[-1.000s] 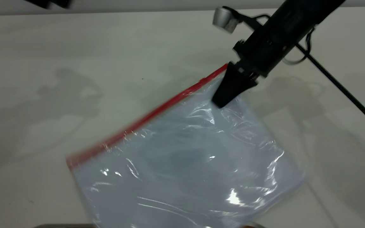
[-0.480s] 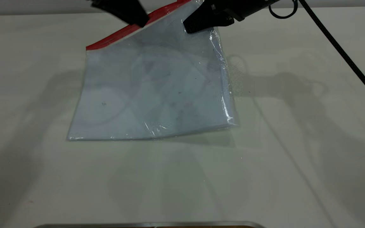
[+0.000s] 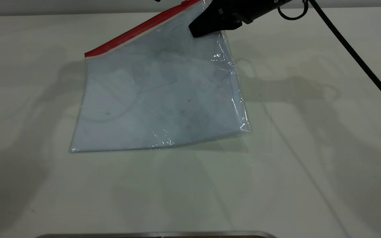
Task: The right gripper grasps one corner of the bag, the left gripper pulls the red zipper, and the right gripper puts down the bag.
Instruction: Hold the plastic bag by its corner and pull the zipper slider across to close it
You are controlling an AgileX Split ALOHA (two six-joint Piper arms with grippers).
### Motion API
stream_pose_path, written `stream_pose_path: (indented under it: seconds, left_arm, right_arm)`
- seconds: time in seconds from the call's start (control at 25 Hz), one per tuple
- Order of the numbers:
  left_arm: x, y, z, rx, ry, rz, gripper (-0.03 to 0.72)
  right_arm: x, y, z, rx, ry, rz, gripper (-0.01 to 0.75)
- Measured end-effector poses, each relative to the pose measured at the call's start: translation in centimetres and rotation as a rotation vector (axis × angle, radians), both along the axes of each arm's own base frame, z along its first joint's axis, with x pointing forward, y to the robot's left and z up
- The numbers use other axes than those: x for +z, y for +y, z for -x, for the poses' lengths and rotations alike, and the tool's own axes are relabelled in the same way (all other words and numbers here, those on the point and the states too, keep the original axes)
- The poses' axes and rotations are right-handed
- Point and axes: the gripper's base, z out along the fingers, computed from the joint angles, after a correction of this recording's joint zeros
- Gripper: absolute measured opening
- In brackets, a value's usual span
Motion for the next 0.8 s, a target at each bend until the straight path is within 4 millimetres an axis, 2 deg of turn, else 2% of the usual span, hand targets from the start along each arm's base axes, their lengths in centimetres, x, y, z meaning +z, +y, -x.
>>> stream_pose_path:
  seconds: [0.24, 0.52, 0.8]
  left_arm:
    - [-1.9, -1.3, 0.6, -0.07, 0.049, 0.043, 0.552]
    - [-1.6, -1.9, 0.7, -0.087, 0.049, 0.113, 0.549]
    - [-1.6, -1.9, 1.0, -0.108, 0.067, 0.118, 0.461]
  right_arm:
    - [0.1, 0.6, 0.4, 0.041, 0.003, -0.012, 0.035]
    - [0.1, 1.4, 0.9, 0.071, 0.0, -0.008, 0.035]
    - [0.1, 1.4, 0.9, 0.074, 0.0, -0.009, 0.035]
